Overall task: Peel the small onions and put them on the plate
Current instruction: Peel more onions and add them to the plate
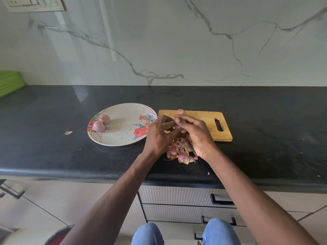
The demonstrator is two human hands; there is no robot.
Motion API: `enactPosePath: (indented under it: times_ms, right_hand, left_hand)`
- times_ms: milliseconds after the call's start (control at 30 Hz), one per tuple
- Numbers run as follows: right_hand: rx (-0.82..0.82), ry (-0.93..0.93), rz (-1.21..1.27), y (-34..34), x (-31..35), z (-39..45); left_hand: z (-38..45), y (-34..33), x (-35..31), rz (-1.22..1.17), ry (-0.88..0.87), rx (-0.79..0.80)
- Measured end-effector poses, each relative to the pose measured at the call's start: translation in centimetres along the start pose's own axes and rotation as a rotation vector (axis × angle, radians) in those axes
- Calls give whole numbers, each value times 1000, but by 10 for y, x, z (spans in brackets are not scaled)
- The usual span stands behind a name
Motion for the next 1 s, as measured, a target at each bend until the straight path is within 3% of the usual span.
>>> enactPosePath:
  times_ms: [133, 267, 467, 667, 1000]
  right_hand:
    - [-53, 20, -12, 2, 0, -3]
    - [0, -15, 58, 3, -1, -2]
    - [53, 86, -47, 0, -1, -1]
    - [43, 136, -244, 3, -9, 2]
    - [250, -70, 257, -4, 3, -4]
  left_hand:
    - [2, 3, 7, -172, 141, -13]
    - [2, 4, 8, -344, 213, -33]
    - [1, 0, 6, -72, 158, -59]
    - [4, -2, 8, 37, 110, -27]
    - [-1, 2, 9, -221, 192, -120]
Point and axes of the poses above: each hand's wrist, its own z-axis towards the middle knuckle, its own y-axis out of the back of the hand, x = y × z, the point moved 2 cm from there along z, towards the middle knuckle, and after that the axes turned 14 degrees about -z, right-handed, at the moved point
